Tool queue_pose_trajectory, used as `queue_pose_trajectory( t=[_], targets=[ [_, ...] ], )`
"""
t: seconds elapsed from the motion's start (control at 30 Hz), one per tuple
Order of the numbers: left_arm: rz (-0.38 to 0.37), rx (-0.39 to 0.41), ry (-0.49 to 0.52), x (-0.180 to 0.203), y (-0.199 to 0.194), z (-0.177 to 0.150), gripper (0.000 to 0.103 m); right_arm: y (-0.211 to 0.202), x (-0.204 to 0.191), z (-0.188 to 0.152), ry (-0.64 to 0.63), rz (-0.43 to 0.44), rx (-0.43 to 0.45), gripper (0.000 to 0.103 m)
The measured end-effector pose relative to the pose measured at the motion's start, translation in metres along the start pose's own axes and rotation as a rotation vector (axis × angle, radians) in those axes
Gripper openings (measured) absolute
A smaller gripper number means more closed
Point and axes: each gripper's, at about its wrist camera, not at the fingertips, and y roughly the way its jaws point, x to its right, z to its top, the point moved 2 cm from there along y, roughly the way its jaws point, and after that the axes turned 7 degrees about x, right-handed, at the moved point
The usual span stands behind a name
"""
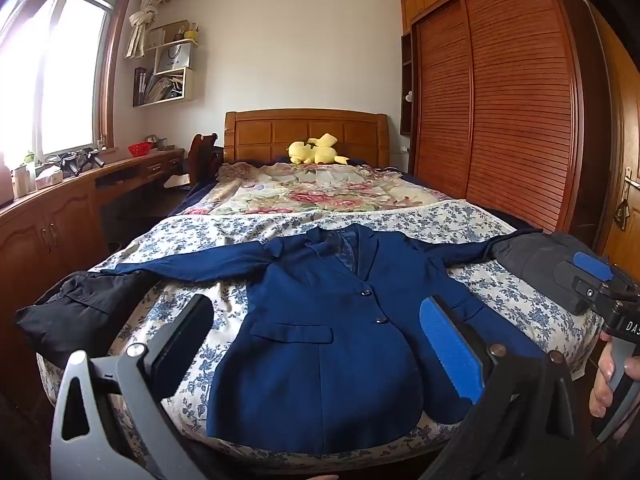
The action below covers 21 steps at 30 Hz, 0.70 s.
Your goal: Fold large clothes
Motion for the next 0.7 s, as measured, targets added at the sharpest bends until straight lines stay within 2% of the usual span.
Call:
queue_pose_trajectory(
  t=[0.53,0.7],
  targets=[
    [0.007,0.0,0.009,-0.002,0.001,-0.003,0.103,0.002,-0.005,0.001,0.005,-0.002,-0.031,0.103],
    [0.008,0.0,0.01,0.0,0.001,-0.002,0.103,0.004,0.005,-0.002,0.006,-0.002,-0.03,0.103]
  ],
)
